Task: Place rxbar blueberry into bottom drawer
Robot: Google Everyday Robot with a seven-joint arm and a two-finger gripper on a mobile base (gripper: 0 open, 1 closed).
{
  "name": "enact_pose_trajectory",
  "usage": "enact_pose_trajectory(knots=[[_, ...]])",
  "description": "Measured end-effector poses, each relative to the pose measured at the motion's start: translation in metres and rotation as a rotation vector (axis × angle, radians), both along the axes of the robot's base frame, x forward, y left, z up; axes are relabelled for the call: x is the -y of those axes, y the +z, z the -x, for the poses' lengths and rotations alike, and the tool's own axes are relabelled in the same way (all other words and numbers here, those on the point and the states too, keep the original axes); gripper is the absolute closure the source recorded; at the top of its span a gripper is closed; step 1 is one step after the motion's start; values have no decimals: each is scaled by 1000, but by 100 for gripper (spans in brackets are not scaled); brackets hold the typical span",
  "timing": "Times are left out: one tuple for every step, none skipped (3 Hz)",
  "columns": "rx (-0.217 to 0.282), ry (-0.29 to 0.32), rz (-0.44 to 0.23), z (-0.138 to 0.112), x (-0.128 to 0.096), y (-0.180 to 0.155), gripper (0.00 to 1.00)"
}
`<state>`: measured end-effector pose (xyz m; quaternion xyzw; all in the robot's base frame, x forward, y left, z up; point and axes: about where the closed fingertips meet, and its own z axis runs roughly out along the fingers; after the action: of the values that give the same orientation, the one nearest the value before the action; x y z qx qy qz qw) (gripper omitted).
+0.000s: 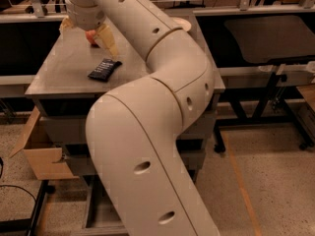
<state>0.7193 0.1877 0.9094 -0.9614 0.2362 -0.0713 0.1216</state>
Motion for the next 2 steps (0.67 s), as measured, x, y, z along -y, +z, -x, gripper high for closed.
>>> enact_pose_trajectory(knots=[[-22, 32, 12, -1, -19, -17, 0], [-72, 25, 15, -5, -25, -46, 0]])
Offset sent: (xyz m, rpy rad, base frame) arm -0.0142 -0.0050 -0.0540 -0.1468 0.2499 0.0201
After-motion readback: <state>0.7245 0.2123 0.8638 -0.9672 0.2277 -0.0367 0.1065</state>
